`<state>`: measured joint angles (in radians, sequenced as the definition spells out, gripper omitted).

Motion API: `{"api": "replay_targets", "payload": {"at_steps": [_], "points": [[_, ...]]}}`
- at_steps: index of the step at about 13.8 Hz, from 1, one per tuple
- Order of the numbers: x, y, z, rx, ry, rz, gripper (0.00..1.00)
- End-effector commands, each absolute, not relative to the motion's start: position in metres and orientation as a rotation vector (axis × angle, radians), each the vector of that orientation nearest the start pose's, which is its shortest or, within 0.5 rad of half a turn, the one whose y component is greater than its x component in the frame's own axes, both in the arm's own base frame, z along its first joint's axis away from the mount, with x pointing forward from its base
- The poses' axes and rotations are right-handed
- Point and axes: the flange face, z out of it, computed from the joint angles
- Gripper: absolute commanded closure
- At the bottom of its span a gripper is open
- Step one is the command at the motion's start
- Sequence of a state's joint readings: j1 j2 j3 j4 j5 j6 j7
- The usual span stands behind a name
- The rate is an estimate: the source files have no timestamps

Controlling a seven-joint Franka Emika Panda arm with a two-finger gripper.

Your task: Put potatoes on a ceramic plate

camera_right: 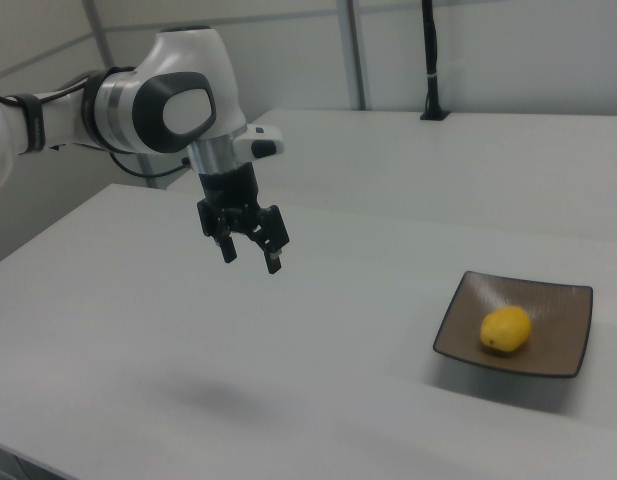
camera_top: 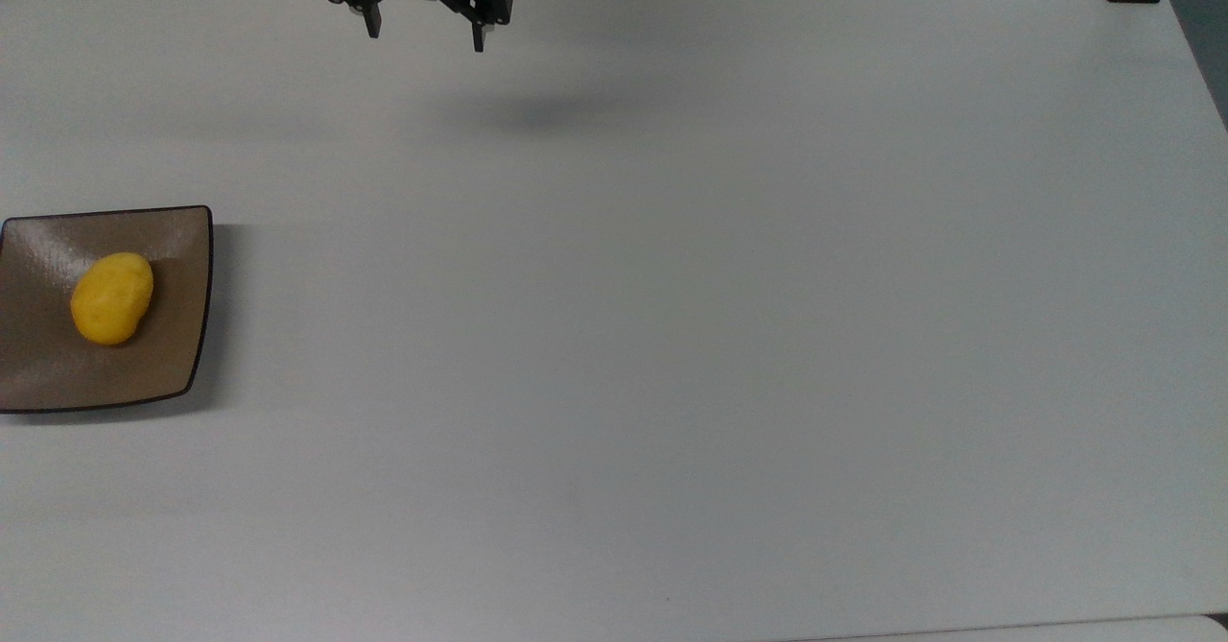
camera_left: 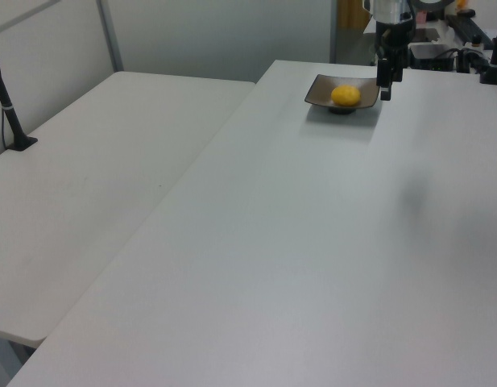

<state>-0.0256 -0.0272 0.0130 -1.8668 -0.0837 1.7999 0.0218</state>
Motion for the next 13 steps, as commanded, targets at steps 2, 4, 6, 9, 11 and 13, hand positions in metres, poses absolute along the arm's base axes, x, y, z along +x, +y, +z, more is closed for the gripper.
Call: {"api": "replay_targets", "payload": {"at_steps": [2, 4, 6, 9, 11, 13], "points": [[0.5439, -0.0128, 0.5202, -3.164, 0.082, 0.019, 0.0], [0.5446, -0.0148, 0.5218, -3.137, 0.105, 0.003, 0.0], [0.5457, -0.0164, 0.5228, -3.135, 0.113, -0.014, 0.0], [0.5462, -0.0173, 0.5255, -3.135, 0.115, -0.012, 0.0], [0.5472, -0.0189, 0.5288, -3.133, 0.118, -0.026, 0.0], [0.5477, -0.0191, 0.5281, -3.134, 0.117, -0.026, 0.0]]}}
